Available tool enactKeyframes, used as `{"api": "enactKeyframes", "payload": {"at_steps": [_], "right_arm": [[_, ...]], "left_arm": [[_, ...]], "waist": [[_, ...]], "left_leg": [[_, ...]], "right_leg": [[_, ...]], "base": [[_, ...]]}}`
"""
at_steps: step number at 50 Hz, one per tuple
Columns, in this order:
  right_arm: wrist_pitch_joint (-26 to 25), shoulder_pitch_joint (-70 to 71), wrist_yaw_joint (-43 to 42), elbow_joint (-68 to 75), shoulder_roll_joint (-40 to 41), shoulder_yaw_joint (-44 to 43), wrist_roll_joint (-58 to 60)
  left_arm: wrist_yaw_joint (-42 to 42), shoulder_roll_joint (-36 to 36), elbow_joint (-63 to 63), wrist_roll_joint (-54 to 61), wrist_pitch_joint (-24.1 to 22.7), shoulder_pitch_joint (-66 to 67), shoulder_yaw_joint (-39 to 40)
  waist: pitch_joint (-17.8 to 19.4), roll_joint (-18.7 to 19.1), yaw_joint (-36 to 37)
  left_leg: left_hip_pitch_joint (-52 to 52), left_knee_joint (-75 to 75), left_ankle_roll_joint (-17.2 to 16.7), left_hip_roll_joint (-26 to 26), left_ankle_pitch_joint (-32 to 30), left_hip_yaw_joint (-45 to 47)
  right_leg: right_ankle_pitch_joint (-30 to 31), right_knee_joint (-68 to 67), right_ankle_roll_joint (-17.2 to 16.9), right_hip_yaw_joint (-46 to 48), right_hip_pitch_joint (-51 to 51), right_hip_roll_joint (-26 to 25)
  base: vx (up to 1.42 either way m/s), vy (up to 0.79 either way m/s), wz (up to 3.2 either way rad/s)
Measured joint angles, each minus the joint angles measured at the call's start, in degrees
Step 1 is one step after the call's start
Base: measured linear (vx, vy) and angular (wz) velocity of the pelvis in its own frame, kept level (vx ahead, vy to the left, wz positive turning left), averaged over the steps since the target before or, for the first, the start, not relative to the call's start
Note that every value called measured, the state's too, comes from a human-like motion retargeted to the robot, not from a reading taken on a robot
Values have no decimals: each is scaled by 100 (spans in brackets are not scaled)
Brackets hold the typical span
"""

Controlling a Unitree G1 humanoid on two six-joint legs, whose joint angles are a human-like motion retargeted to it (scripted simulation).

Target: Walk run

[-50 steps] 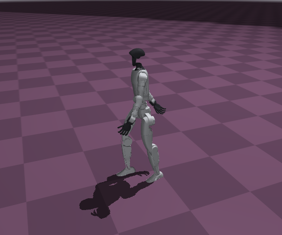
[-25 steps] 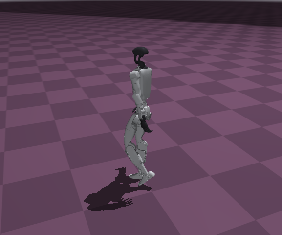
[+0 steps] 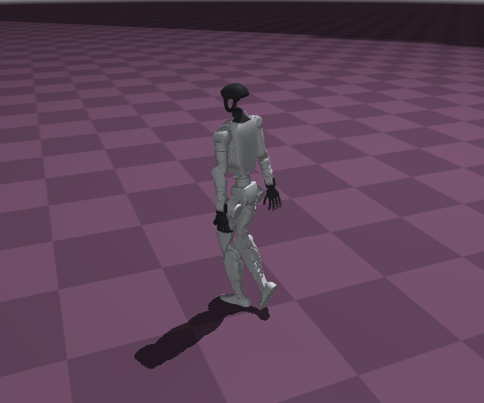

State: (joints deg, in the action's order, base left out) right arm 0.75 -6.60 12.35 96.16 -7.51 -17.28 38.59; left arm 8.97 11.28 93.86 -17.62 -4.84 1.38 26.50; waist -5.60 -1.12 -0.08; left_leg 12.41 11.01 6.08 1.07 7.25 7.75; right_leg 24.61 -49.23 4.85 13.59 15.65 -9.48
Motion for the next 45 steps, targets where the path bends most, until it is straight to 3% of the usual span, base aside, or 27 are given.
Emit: {"api": "enactKeyframes", "payload": {"at_steps": [5,7,10,13,15,17,18,20,22,24,25,27,30,32,35,38,41,43,45], "right_arm": [[25,-895,-238,125,235,18,853],[-63,-1246,-150,125,257,81,1036],[-357,-1572,56,125,287,127,1150],[-646,-1715,314,125,348,-25,1048],[-734,-1755,472,125,385,-153,879],[-749,-1651,572,125,395,-286,712],[-716,-1578,567,125,400,-395,637],[-543,-1395,474,125,374,-601,524],[-313,-1099,394,125,289,-649,324],[-271,-553,371,125,145,-616,120],[-323,-202,361,125,49,-573,44],[-470,434,182,-141,-111,-629,7],[-336,1185,-258,-804,-239,-622,-145],[-38,1562,-416,-1261,-375,-393,-460],[362,1992,-352,-1936,-597,-82,-883],[627,2244,70,-2514,-913,-138,-1075],[762,2240,356,-2892,-1216,-366,-1173],[815,2131,286,-2976,-1328,-443,-1236],[853,1970,74,-2877,-1348,-512,-1227]], "left_arm": [[506,95,-1255,625,-639,-1042,-420],[818,225,-1686,946,-750,-1400,-618],[1232,504,-2206,1099,-853,-1885,-573],[1263,664,-2465,960,-947,-2147,-482],[1048,661,-2502,918,-1017,-2157,-492],[790,591,-2423,939,-1112,-2040,-499],[693,533,-2338,954,-1182,-1902,-505],[698,401,-2092,871,-1349,-1523,-488],[924,274,-1827,588,-1300,-989,-519],[1063,161,-1505,174,-1044,-544,-541],[1090,120,-1305,-55,-889,-361,-505],[1031,-95,-971,-569,-625,52,-473],[787,-423,-616,-1438,-242,706,-481],[704,-592,-411,-1843,-108,1126,-484],[827,-765,-132,-2300,93,1700,-391],[1159,-804,115,-2687,540,2104,-222],[1282,-749,333,-2858,975,2372,123],[1270,-697,355,-2620,1146,2534,313],[1192,-684,355,-2185,1256,2637,502]], "waist": [[145,341,-938],[148,321,-1291],[243,209,-1744],[297,226,-1805],[261,270,-1905],[113,293,-1992],[1,287,-2039],[-169,265,-2185],[-233,180,-1955],[25,316,-1818],[185,453,-1782],[48,31,-1844],[172,-82,-1681],[253,-239,-1240],[331,-357,-665],[426,-289,-202],[418,-242,-126],[352,-265,-234],[303,-342,-65]], "left_leg": [[-878,-528,-107,-100,111,-113],[-1205,-620,-143,47,288,-295],[-1763,-706,-208,245,574,-460],[-2232,-664,-421,165,705,-468],[-2440,-497,-606,69,498,-581],[-2477,-250,-889,12,-114,-677],[-2500,-56,-1080,-16,-693,-755],[-2458,560,-1335,-13,-2131,-962],[-2137,1718,-1465,31,-3261,-688],[-1531,3483,-1440,-286,-3725,-558],[-1200,4371,-1452,-520,-3725,-604],[-836,4121,-1057,43,-3514,-271],[-157,4139,-851,91,-2557,36],[363,3869,-692,4,-1821,480],[991,2759,-450,-123,-1117,936],[1414,1162,-87,-113,-902,1072],[1554,-364,161,188,-457,1534],[1479,-1044,199,501,-216,1818],[1319,-988,359,487,-258,2043]], "right_leg": [[-1350,1123,-449,-212,1217,537],[-1479,2120,-620,-360,1489,949],[-1711,3575,-600,-169,1772,1725],[-2113,4735,-916,-748,1931,1762],[-2205,4860,-1171,-211,1883,1933],[-2247,4370,-1004,73,1845,2008],[-2158,4181,-1006,730,1767,2178],[-1649,3924,-930,-126,1685,1929],[-1869,3522,-639,-621,1510,1726],[-2231,3348,-237,-616,1108,1225],[-2357,3335,-119,-477,884,964],[-2363,3653,-149,-420,490,1491],[-2491,3971,-56,-989,-78,1144],[-2455,4239,-48,-772,-449,1213],[-2604,4460,-8,-776,-879,1056],[-2899,4596,-17,-696,-1381,801],[-3162,4675,-105,-360,-1897,659],[-3100,4634,-220,-9,-2169,636],[-2725,4424,-414,-5,-2369,650]], "base": [[97,-13,130],[108,-25,90],[95,-29,55],[105,-42,3],[105,-50,31],[128,-66,36],[129,-67,38],[135,-72,17],[130,-69,-92],[111,-46,-111],[118,-40,-83],[99,-28,-38],[84,-15,-82],[106,-15,-172],[95,-9,-132],[105,0,-33],[119,8,91],[113,4,124],[120,6,1]]}}
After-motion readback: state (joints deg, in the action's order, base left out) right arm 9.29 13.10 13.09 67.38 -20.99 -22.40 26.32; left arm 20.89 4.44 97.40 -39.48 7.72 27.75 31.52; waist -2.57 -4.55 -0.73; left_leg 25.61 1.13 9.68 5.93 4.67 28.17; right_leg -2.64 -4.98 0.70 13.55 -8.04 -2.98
